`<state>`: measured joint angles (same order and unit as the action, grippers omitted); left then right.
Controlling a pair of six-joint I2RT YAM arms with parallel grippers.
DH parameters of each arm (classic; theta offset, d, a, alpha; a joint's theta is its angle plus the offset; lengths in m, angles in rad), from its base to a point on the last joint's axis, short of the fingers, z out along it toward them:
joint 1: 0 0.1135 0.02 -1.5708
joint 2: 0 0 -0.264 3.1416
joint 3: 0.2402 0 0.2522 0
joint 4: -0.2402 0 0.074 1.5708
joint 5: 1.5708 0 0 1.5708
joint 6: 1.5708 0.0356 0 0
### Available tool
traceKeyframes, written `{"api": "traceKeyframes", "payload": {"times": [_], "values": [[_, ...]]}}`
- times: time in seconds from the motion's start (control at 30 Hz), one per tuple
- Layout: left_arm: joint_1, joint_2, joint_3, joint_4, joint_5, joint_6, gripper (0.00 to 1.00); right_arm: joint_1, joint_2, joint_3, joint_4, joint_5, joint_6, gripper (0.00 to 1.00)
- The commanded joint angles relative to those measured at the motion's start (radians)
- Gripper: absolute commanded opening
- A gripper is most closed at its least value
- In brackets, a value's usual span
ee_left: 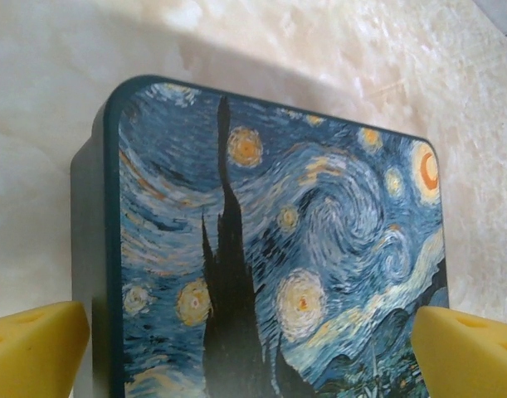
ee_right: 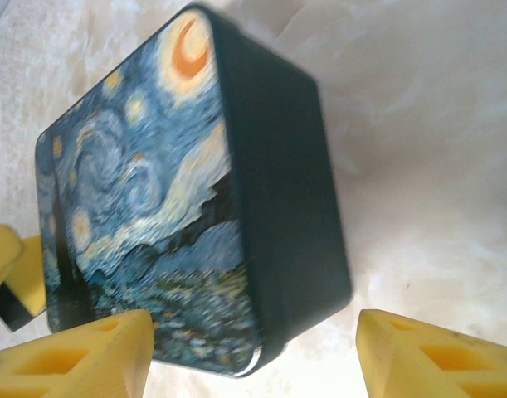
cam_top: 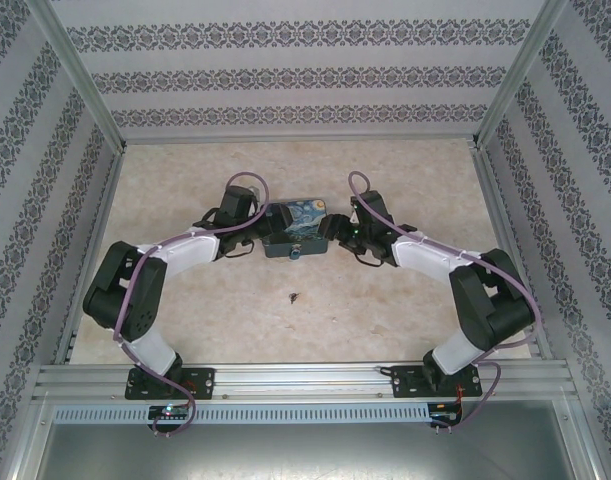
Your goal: Unlock the padlock with the key
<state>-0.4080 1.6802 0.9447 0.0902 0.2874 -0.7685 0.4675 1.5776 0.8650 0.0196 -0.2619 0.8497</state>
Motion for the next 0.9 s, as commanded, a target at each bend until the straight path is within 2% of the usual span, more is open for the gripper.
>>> {"api": "traceKeyframes", "payload": {"times": [0.0,0.23,0.53,0.73,0.87], "values": [[-0.027,0.021,0.036,0.042,0.004,-0.026,1.0,0.025,-0.052,-0.015,0.006,0.037,0.02,0.65],[-0.027,-0.007,0.043,-0.009,-0.051,0.007,1.0,0.112,-0.118,-0.05,-0.054,0.071,0.009,0.65],[0.004,-0.085,0.041,-0.115,-0.117,0.032,0.99,0.313,-0.074,-0.071,-0.126,0.139,0.011,0.63],[0.036,-0.196,-0.013,-0.191,-0.155,0.047,0.99,0.429,0.004,-0.061,-0.122,0.206,0.077,0.53],[0.048,-0.273,-0.056,-0.227,-0.18,0.058,0.99,0.461,0.044,-0.051,-0.12,0.236,0.105,0.46]]}}
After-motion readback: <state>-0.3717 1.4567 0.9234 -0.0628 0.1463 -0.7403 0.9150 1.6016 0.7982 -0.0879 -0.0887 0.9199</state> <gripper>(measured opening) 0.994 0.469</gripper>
